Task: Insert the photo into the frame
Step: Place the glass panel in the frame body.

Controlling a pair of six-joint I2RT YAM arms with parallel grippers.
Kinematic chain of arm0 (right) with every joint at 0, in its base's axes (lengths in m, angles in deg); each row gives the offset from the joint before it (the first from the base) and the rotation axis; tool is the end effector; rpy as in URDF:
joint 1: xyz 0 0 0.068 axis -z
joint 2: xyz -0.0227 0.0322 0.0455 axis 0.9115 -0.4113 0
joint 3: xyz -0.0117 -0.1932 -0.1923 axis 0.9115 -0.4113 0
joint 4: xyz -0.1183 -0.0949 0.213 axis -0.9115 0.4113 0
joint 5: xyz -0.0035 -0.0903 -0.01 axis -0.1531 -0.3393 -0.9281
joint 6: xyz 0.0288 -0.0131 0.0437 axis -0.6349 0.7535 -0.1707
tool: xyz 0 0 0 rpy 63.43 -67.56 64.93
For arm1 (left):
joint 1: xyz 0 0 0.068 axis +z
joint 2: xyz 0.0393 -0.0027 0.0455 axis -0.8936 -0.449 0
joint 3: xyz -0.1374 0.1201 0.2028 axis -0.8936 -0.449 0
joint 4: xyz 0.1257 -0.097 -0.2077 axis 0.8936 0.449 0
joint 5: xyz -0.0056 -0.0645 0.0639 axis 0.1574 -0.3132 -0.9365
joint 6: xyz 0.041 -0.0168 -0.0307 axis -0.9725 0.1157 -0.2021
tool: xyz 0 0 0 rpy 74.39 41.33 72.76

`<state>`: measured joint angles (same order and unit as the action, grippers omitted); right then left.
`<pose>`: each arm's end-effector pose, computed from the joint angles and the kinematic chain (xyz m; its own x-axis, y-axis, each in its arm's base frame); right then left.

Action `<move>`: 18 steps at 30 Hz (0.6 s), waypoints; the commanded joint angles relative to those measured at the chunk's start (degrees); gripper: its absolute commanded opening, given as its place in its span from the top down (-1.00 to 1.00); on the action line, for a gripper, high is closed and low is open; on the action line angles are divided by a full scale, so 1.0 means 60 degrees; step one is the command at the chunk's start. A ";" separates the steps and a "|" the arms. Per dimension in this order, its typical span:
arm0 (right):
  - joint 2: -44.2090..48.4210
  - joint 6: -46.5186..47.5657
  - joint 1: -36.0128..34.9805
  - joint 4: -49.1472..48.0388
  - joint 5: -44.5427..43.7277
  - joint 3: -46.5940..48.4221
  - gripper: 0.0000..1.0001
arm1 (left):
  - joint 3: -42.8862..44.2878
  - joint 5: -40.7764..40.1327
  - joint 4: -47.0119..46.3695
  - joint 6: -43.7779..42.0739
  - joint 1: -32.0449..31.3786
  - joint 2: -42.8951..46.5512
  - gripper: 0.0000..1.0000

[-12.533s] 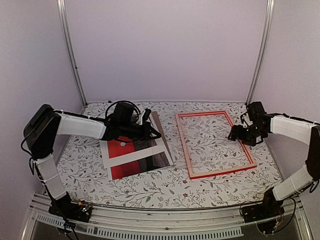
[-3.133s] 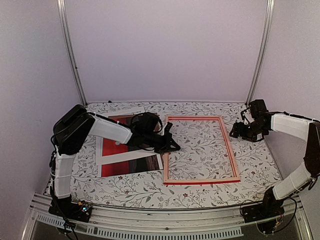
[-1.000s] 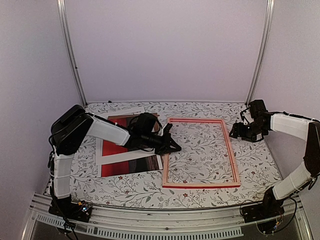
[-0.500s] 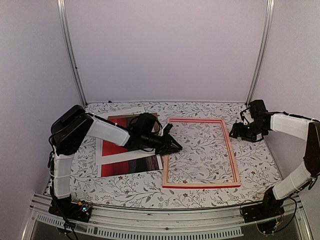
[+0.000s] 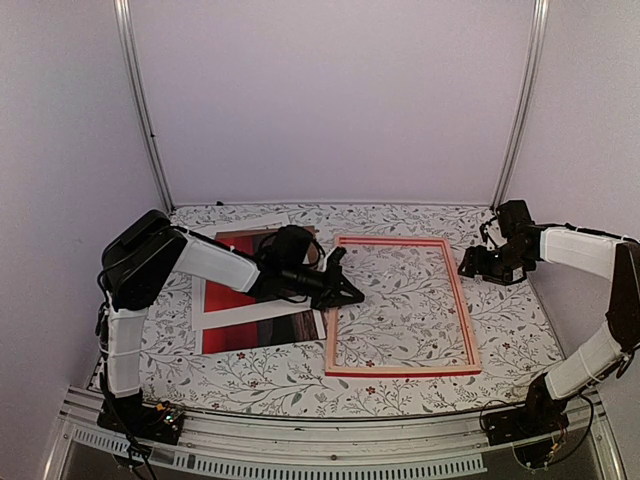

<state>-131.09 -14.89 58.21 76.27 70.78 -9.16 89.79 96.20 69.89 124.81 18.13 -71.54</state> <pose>0.2882 0.0430 0.2058 -0.8681 0.1312 -0.4788 0.0115 0.9695 0.2449 0.2976 -0.3332 0.1336 -0.9891 0.0722 -0.1287 0.1466 0.3812 -0.9128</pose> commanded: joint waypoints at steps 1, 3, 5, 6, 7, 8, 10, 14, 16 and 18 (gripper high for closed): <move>-0.0041 0.0044 -0.0082 0.0000 -0.0028 -0.0016 -0.54 | 0.0076 0.0319 -0.0553 0.0181 0.0059 0.0430 1.00; -0.0002 0.0037 -0.0084 0.0011 -0.0042 -0.0028 -0.54 | 0.0026 0.0448 -0.0861 0.0413 0.0061 0.0464 1.00; 0.0019 0.0044 -0.0084 0.0033 -0.0057 -0.0014 -0.54 | 0.0006 0.0613 -0.1164 0.0655 0.0061 0.0477 1.00; 0.0028 0.0044 -0.0089 0.0044 -0.0061 -0.0014 -0.54 | 0.0031 0.0688 -0.1273 0.0747 0.0061 0.0479 1.00; 0.0034 0.0044 -0.0083 0.0050 -0.0057 -0.0014 -0.54 | 0.0053 0.0769 -0.1344 0.0838 0.0072 0.0493 1.00; 0.0037 0.0031 -0.0089 0.0062 -0.0057 -0.0014 -0.54 | 0.0094 0.0842 -0.1378 0.0865 0.0082 0.0507 1.00; 0.0057 0.0043 -0.0086 0.0079 -0.0082 -0.0014 -0.54 | 0.0160 0.0914 -0.1350 0.0879 0.0104 0.0551 1.00; 0.0117 0.0044 -0.0100 0.0104 -0.0101 -0.0014 -0.54 | 0.0279 0.0984 -0.1176 0.0793 0.0132 0.0627 1.00; 0.0125 0.0039 -0.0100 0.0117 -0.0101 -0.0014 -0.54 | 0.0323 0.1064 -0.1120 0.0777 0.0166 0.0630 1.00; 0.0125 0.0044 -0.0098 0.0122 -0.0115 -0.0022 -0.54 | 0.0377 0.1116 -0.1082 0.0764 0.0171 0.0620 1.00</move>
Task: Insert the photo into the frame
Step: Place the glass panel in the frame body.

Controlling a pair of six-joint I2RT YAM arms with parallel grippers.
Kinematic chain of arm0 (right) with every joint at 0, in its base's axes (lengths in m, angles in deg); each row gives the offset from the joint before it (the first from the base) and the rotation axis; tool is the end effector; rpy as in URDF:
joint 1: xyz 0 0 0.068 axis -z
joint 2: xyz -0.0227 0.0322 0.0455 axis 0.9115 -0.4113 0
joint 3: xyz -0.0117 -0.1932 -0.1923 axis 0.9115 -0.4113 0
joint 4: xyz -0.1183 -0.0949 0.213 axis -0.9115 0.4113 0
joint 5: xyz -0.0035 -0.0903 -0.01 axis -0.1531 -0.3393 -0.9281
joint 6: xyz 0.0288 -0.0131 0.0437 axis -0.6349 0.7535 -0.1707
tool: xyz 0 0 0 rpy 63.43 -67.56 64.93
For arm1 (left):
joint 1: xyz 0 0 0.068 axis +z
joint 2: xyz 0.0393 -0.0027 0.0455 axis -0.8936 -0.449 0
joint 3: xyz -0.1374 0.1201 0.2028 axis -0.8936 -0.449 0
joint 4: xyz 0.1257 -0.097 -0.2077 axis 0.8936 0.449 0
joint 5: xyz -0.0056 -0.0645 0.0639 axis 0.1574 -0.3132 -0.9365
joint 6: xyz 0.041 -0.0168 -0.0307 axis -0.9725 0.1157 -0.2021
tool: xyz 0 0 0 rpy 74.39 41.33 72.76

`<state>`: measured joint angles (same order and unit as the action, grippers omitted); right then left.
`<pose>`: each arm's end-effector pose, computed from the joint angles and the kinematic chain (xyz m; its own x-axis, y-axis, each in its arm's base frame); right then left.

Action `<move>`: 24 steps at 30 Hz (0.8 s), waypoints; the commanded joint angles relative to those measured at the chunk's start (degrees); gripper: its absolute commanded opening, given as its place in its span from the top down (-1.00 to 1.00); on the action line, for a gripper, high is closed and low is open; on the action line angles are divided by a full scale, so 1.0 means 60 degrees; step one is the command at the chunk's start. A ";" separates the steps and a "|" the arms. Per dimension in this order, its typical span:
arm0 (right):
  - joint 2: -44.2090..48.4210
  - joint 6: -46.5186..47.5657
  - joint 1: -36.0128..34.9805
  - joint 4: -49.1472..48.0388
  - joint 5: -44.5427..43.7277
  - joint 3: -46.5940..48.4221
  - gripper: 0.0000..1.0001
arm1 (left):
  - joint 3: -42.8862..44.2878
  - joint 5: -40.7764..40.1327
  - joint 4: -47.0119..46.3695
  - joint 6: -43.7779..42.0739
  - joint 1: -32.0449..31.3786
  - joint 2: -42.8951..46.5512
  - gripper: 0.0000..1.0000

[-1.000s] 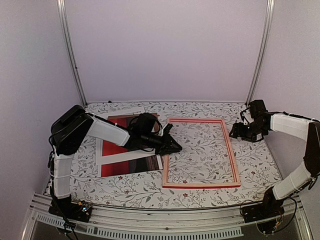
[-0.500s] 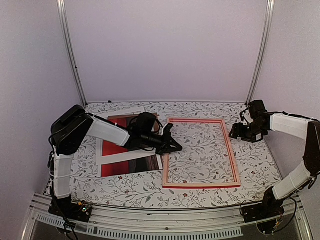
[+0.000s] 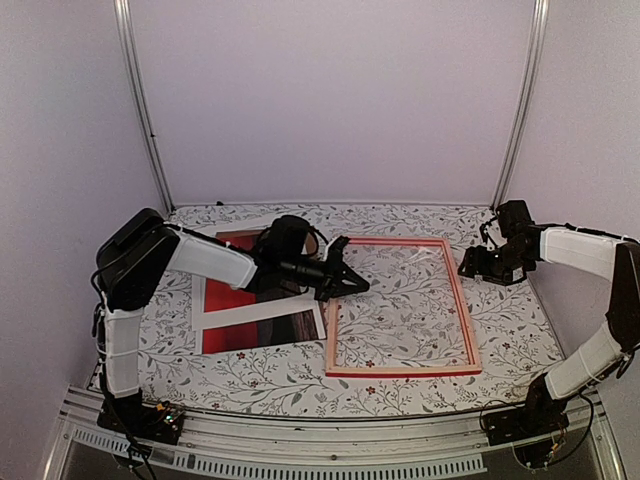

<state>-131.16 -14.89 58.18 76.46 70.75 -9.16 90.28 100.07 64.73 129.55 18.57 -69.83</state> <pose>0.2880 0.0431 0.2053 -0.8702 0.1305 -0.4751 0.0123 0.9697 0.2438 0.3013 -0.3345 0.1576 -0.9883 0.0823 -0.1282 0.1462 0.2747 -0.9504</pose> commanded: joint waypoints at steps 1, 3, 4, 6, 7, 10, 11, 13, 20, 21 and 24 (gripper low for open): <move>0.0136 0.0031 -0.0095 0.0091 -0.0112 -0.0028 -0.54 | 0.0344 0.0511 -0.0195 -0.0041 0.0102 0.0299 1.00; 0.0136 0.0043 -0.0094 0.0087 -0.0112 -0.0016 -0.54 | 0.0381 0.0577 -0.0213 -0.0031 0.0103 0.0228 1.00; 0.0125 0.0044 -0.0096 0.0091 -0.0112 -0.0014 -0.54 | 0.0393 0.0607 -0.0236 -0.0016 0.0098 0.0198 1.00; 0.0128 0.0044 -0.0097 0.0091 -0.0123 -0.0014 -0.54 | 0.0419 0.0673 -0.0321 0.0067 0.0086 0.0144 1.00; 0.0133 0.0044 -0.0093 0.0102 -0.0126 -0.0001 -0.54 | 0.0392 0.0727 -0.0423 0.0148 0.0090 0.0129 1.00; 0.0147 0.0033 -0.0093 0.0147 -0.0189 0.0026 -0.54 | 0.0381 0.0827 -0.0724 0.0348 0.0083 0.0151 1.00; 0.0161 0.0023 -0.0093 0.0168 -0.0230 0.0037 -0.54 | 0.0415 0.0838 -0.0757 0.0372 0.0095 0.0181 1.00; 0.0221 0.0001 -0.0093 0.0231 -0.0353 0.0090 -0.54 | 0.0497 0.0847 -0.0845 0.0429 0.0091 0.0275 1.00; 0.0611 -0.0159 -0.0086 0.0592 -0.1014 0.0528 -0.55 | 0.0846 0.1038 -0.1358 0.0997 0.0090 0.0683 1.00; 0.0688 -0.0186 -0.0072 0.0678 -0.1094 0.0634 -0.55 | 0.0923 0.1018 -0.1329 0.1021 0.0091 0.0769 1.00; 0.0922 -0.0227 0.0024 0.1003 -0.1280 0.0965 -0.56 | 0.1224 0.0949 -0.1193 0.1026 0.0061 0.1025 1.00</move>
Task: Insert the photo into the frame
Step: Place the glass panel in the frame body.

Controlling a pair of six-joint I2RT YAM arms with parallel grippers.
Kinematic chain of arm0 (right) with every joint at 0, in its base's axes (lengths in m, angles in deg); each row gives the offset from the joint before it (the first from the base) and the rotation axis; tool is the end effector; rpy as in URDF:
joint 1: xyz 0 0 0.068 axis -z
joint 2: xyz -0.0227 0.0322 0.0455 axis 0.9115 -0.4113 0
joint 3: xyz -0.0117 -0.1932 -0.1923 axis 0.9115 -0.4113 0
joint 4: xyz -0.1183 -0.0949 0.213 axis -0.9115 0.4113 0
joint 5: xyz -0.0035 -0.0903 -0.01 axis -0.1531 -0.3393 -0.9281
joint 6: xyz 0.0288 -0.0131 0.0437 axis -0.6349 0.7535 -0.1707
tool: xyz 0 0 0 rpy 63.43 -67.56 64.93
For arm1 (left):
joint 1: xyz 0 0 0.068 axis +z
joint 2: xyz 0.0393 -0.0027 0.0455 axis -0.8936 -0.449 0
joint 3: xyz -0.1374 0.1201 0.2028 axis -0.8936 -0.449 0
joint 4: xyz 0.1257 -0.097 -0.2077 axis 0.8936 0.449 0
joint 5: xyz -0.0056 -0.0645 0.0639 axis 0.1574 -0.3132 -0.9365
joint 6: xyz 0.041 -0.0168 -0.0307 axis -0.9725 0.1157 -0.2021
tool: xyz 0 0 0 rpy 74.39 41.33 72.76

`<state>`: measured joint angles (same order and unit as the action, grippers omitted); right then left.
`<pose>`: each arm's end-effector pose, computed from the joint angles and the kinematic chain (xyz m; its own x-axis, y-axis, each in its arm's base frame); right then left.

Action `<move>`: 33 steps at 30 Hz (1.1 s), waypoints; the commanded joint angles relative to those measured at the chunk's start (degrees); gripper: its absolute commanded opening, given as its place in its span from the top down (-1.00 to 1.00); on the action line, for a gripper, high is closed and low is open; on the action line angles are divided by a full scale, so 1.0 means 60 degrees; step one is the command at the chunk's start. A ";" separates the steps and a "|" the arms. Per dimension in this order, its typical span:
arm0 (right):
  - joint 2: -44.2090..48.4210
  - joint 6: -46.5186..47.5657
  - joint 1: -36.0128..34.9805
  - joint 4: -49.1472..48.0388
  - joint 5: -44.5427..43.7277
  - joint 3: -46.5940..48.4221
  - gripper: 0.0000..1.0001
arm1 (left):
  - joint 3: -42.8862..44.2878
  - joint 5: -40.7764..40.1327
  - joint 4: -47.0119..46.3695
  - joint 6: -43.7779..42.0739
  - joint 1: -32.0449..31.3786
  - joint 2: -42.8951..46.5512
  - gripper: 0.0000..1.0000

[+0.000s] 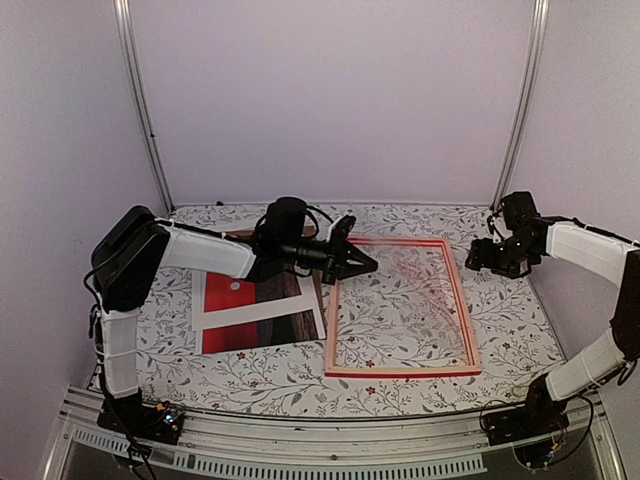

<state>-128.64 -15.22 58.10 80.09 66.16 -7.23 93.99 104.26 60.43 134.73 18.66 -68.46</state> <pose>0.2836 0.0401 0.2234 -0.8532 0.1392 -0.5027 0.0521 0.9817 0.1833 0.3076 -0.3423 0.1953 -0.9821 0.1114 -0.1518 0.1672 0.1454 -0.9751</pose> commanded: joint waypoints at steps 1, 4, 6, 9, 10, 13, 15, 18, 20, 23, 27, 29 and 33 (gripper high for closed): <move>0.0551 -0.0191 0.0099 0.0493 -0.0672 0.0753 -0.56 | 0.0725 0.0228 -0.0439 0.0163 0.0036 0.0846 1.00; 0.0785 -0.0180 0.0364 0.0738 -0.0972 0.1034 -0.56 | 0.1160 0.0228 -0.0389 0.0176 -0.0082 0.0886 1.00; 0.0945 -0.0141 0.0538 0.0862 -0.1063 0.1165 -0.57 | 0.1589 0.0267 -0.0367 0.0191 -0.0173 0.0783 1.00; 0.1104 -0.0092 0.0762 0.1059 -0.1231 0.1351 -0.57 | 0.2382 0.0366 -0.0214 0.0150 -0.0314 0.0587 1.00; 0.1140 -0.0081 0.0849 0.1112 -0.1305 0.1407 -0.57 | 0.2628 0.0388 -0.0056 0.0042 -0.0368 0.0536 1.00; 0.1312 -0.0184 0.1069 0.1196 -0.1412 0.1542 -0.57 | 0.3254 0.0437 0.0599 -0.0474 -0.0518 0.0478 1.00; 0.1405 -0.0222 0.1171 0.1208 -0.1468 0.1592 -0.57 | 0.3506 0.0346 0.1134 -0.1044 -0.0592 0.0551 1.00; 0.1503 -0.0222 0.1197 0.1230 -0.1534 0.1639 -0.57 | 0.4044 0.0265 0.2038 -0.1848 -0.0704 0.0538 1.00; 0.1511 -0.0234 0.1196 0.1230 -0.1540 0.1655 -0.57 | 0.4547 0.0287 0.2713 -0.2406 -0.0781 0.0427 1.00; 0.1525 -0.0253 0.1493 0.1243 -0.1571 0.1665 -0.58 | 0.4870 0.0388 0.3044 -0.2845 -0.0834 0.0264 1.00; 0.1619 -0.0241 0.1636 0.1287 -0.1683 0.1708 -0.57 | 0.4099 0.0265 0.2460 -0.2567 -0.0757 0.0038 1.00; 0.1683 -0.0250 0.1725 0.1288 -0.1752 0.1714 -0.57 | 0.3484 0.0229 0.1809 -0.2101 -0.0724 -0.0138 1.00; 0.1736 -0.0277 0.1808 0.1281 -0.1826 0.1728 -0.58 | 0.2634 0.0104 0.1041 -0.1408 -0.0686 -0.0659 1.00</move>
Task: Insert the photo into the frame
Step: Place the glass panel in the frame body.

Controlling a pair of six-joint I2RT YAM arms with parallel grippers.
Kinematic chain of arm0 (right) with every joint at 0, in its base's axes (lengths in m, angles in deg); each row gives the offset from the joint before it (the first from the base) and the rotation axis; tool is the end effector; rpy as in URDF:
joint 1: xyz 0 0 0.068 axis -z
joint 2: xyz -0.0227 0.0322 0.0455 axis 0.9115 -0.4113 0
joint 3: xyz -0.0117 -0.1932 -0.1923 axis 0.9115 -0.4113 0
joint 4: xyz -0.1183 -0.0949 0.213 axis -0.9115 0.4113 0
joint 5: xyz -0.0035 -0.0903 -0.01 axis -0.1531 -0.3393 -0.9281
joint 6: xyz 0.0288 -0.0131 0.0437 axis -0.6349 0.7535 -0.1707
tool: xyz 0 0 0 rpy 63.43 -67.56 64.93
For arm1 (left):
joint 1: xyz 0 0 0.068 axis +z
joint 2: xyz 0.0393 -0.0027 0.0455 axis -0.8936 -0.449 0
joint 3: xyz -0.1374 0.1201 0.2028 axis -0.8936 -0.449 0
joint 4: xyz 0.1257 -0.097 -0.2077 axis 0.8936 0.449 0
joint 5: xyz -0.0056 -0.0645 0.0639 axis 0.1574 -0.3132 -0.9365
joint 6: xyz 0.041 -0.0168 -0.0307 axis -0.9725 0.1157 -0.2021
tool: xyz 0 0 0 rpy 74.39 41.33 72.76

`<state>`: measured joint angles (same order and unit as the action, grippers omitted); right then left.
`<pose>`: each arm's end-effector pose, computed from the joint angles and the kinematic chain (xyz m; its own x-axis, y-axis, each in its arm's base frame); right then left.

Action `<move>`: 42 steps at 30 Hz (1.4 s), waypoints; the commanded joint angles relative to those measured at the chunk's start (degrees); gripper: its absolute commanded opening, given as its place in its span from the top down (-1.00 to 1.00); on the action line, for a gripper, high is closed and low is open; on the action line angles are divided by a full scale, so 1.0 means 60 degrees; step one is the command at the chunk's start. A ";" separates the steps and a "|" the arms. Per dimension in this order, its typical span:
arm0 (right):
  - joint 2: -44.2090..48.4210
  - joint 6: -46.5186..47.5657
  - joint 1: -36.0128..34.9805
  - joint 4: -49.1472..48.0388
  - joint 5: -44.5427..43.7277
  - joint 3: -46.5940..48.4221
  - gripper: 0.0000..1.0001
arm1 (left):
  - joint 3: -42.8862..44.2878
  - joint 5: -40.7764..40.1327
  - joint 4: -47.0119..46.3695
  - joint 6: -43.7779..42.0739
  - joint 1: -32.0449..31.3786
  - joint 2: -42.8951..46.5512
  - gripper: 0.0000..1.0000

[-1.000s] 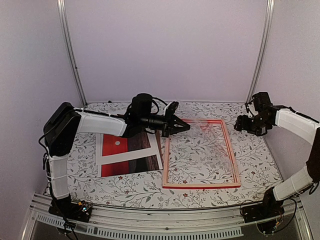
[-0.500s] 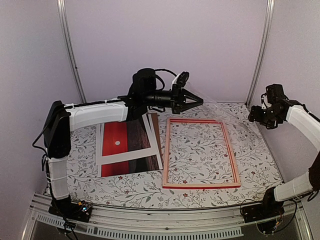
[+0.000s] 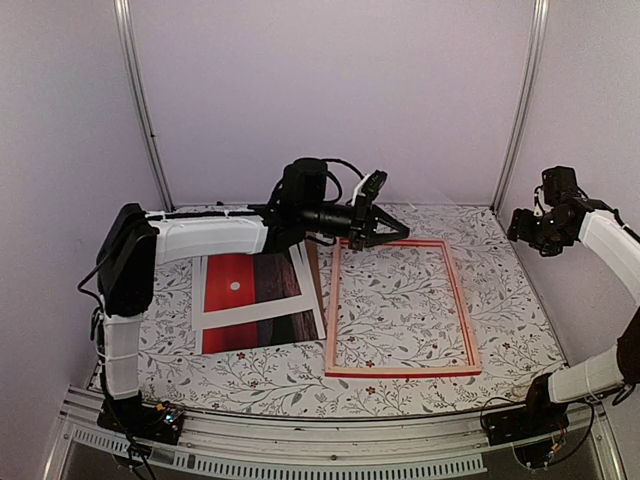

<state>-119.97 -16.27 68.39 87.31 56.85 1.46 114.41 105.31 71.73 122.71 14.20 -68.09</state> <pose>0.2687 -0.0162 0.3024 -0.6803 0.2999 -0.6688 0.3096 0.9446 0.1086 0.3001 -0.3890 0.2978 -0.8649 0.1745 -0.4706 0.4726 -0.0327 -0.8807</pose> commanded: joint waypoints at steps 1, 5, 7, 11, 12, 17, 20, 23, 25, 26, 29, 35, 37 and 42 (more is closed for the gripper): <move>0.0292 -0.0095 0.0095 0.0067 -0.0251 0.0283 -0.57 | -0.0974 -0.0078 -0.1049 0.0781 0.0057 -0.0857 1.00; 0.0266 -0.0042 0.0096 0.0019 0.0038 0.0197 -0.57 | -0.1761 -0.0204 -0.1620 0.1222 0.0105 -0.1219 1.00; 0.0256 -0.0018 0.0096 -0.0036 0.0207 0.0116 -0.57 | -0.2317 -0.0289 -0.1900 0.1386 0.0140 -0.1295 1.00; 0.0228 0.0038 0.0095 -0.0151 0.0539 -0.0056 -0.57 | -0.3180 -0.0484 -0.2147 0.1455 0.0239 -0.1298 1.00; 0.0220 0.0052 0.0083 -0.0192 0.0634 -0.0122 -0.57 | -0.3372 -0.0567 -0.2199 0.1445 0.0254 -0.1273 1.00; -0.0049 0.0072 -0.0060 -0.0591 0.1297 -0.0729 -0.56 | -0.3924 -0.1079 -0.2091 0.1146 0.0340 -0.1048 1.00; -0.0235 0.0040 -0.0264 -0.1027 0.1538 -0.1152 -0.57 | -0.4066 -0.1250 -0.1966 0.1019 0.0406 -0.0932 1.00; -0.0421 0.0006 -0.0381 -0.1425 0.1900 -0.1449 -0.58 | -0.4156 -0.1408 -0.1817 0.0913 0.0452 -0.0876 1.00; -0.0598 0.0010 -0.0379 -0.1661 0.2159 -0.1600 -0.58 | -0.4229 -0.1542 -0.1795 0.0881 0.0467 -0.0823 1.00; -0.0705 0.0050 -0.0641 -0.1765 0.2318 -0.1664 -0.59 | -0.4272 -0.1580 -0.1796 0.0890 0.0477 -0.0791 1.00; -0.1005 0.0152 -0.0736 -0.2079 0.2747 -0.1863 -0.58 | -0.4307 -0.1747 -0.1616 0.0756 0.0508 -0.0674 1.00; -0.1329 0.0132 -0.0908 -0.2589 0.3139 -0.2081 -0.61 | -0.4235 -0.1850 -0.1301 0.0561 0.0563 -0.0619 1.00; -0.1475 0.0140 -0.1023 -0.2693 0.3141 -0.2102 -0.62 | -0.4239 -0.1892 -0.1235 0.0527 0.0575 -0.0608 1.00; -0.1957 0.0101 -0.1186 -0.2875 0.3140 -0.2067 -0.98 | -0.4288 -0.1961 -0.1166 0.0471 0.0651 -0.0575 1.00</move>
<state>-129.54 -16.32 62.25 72.64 74.56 -10.86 89.12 94.65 63.99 127.06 16.91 -73.83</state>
